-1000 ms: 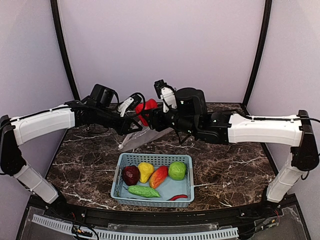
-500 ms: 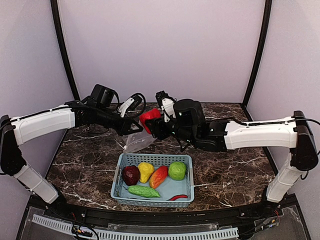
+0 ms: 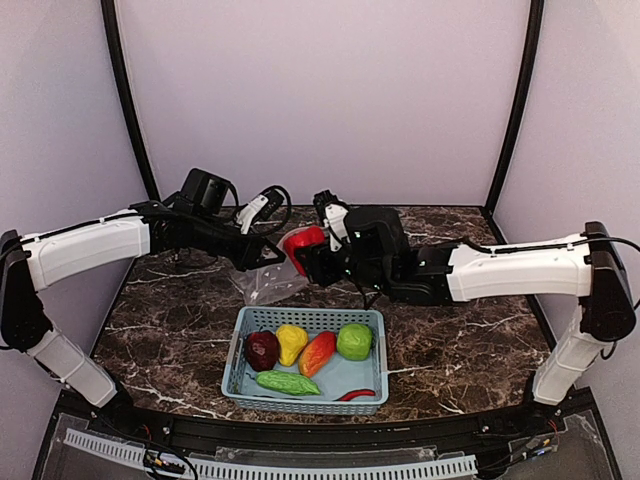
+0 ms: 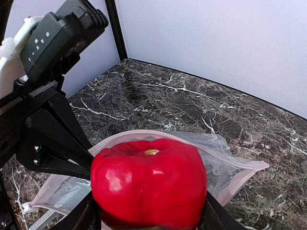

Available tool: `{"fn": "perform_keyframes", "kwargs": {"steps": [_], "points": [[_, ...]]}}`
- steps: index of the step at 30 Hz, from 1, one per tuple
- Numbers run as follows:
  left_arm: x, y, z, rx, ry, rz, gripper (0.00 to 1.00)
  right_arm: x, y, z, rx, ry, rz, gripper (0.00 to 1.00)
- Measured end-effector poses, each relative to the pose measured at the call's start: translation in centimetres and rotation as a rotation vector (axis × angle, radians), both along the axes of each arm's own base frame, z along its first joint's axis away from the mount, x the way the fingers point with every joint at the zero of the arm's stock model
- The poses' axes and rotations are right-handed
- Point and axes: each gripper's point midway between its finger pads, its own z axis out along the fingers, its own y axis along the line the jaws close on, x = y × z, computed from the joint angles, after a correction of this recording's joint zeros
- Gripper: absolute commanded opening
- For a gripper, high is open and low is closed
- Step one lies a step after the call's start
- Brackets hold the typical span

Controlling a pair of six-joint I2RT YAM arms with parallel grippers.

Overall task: Place the food in the zip-top bag and seal the zipper
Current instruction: Place the fake vegetable in the zipper food storage bag.

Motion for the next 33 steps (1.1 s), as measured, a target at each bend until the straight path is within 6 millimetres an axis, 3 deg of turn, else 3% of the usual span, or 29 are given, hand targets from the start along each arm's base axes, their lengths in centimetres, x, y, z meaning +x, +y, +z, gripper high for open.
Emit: {"fn": "perform_keyframes", "kwargs": {"steps": [10,22,33], "points": [[0.1,0.1,0.0,0.004,-0.003,0.006,0.01,0.0,0.0,-3.2,-0.079,0.058,-0.01,0.61],[0.0,0.0,0.0,0.0,0.0,0.0,0.01,0.8,0.8,-1.8,-0.084,0.068,-0.029,0.85],[0.4,0.2,-0.1,0.014,-0.01,0.02,0.01,0.6,0.4,-2.6,-0.116,0.089,-0.036,0.88]]}}
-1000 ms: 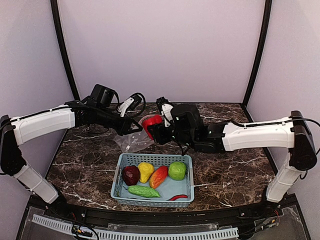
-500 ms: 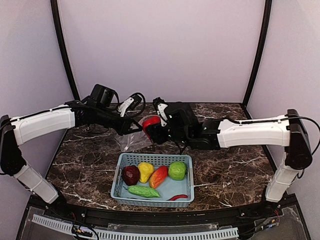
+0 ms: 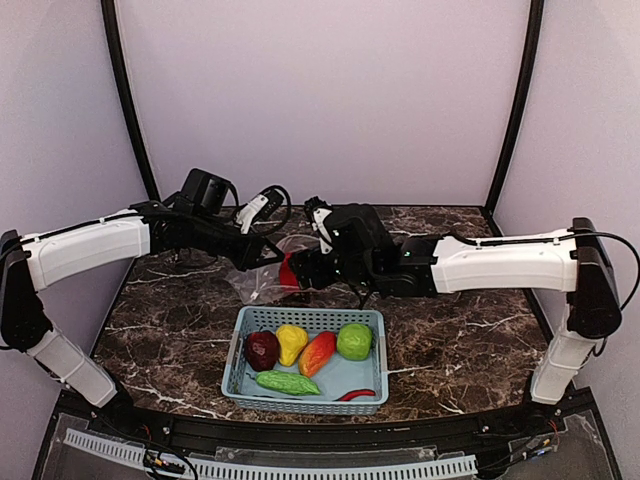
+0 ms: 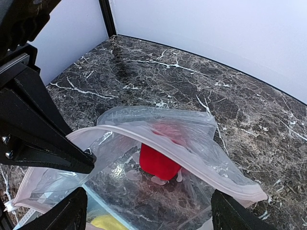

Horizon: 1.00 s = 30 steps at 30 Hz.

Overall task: Place the food in the zip-top bag and seal the zipper
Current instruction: Place the fake vegetable in the zipper food storage bag, then pick up the fake fruit from the bin.

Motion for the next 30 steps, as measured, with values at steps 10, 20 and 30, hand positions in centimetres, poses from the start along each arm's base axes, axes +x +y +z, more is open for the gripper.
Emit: {"fn": "perform_keyframes", "kwargs": {"steps": [10,20,30], "points": [[1.0,0.7,-0.3,0.04,-0.029,0.058,0.01,-1.0,-0.8,2.6,0.034,0.0,0.033,0.96],[2.0,2.4,1.1,0.053,-0.094,0.136,0.01,-4.7,-4.5,6.9,0.088,0.058,0.099,0.98],[1.9,2.6,1.4,0.05,-0.104,0.14,0.01,-7.8,-8.1,-1.8,-0.118,0.349,0.047,0.94]]}}
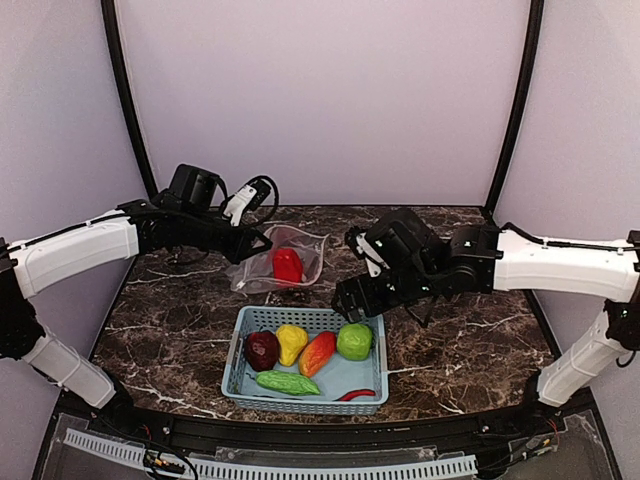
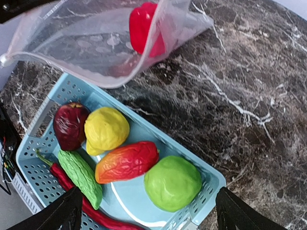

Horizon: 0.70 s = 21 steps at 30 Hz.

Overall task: Place the food in the zip-top bag and seal the zipper
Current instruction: Pick up the fake fruit from the bin.

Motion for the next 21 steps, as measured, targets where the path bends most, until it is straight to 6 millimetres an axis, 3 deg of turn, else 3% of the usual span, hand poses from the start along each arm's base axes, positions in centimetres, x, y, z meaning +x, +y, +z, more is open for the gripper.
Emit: {"fn": "perform_keyframes", "kwargs": {"steps": [6,13,21], "points": [[0.0,0.1,-0.1,0.004,0.0,0.004,0.01,-0.9,-0.8,-3.4,-0.088,0.079,-0.024,0.84],[0.0,0.1,-0.2,0.005,0.0,0.005,0.01,-1.5,-0.5,-7.6,-0.19,0.143,-0.027,0.8],[0.1,0.1,-0.2,0.007,-0.002,0.006,0.01,-1.6,-0.6,-8.9,-0.222,0.16,-0.033,0.77]]}}
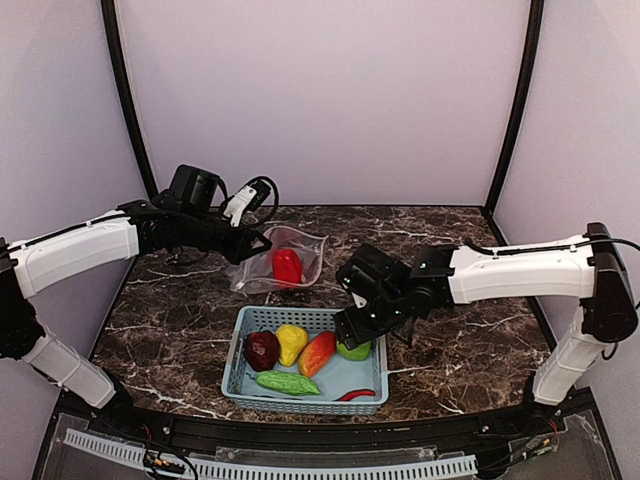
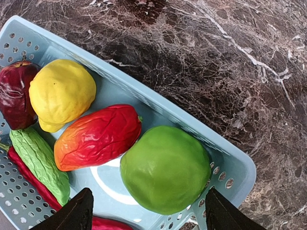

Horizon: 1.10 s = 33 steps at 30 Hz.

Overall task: Place the food in the zip-top bag and seal the zipper
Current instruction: Pick up the fake fruit from the bin.

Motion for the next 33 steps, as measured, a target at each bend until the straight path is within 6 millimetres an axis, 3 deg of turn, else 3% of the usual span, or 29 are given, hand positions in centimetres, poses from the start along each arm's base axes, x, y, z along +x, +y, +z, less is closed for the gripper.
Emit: {"fn": "perform_keyframes", "kwargs": {"steps": [11,28,33], "points": [[0.0,0.0,0.0,0.001,0.0,-0.001,0.01,-0.2,0.0,-2.0,-0.069,0.014,0.013,0.77],[0.0,0.0,0.0,0.0,-0.001,-0.001,0.01,-0.5,1.1,-3.8,-0.143,-0.006,0.053,0.88],[0.0,0.0,0.0,0.001,-0.001,-0.001,0.01,-0.2,0.9,-4.5,-0.167,-0.013,0.048,0.85]]}}
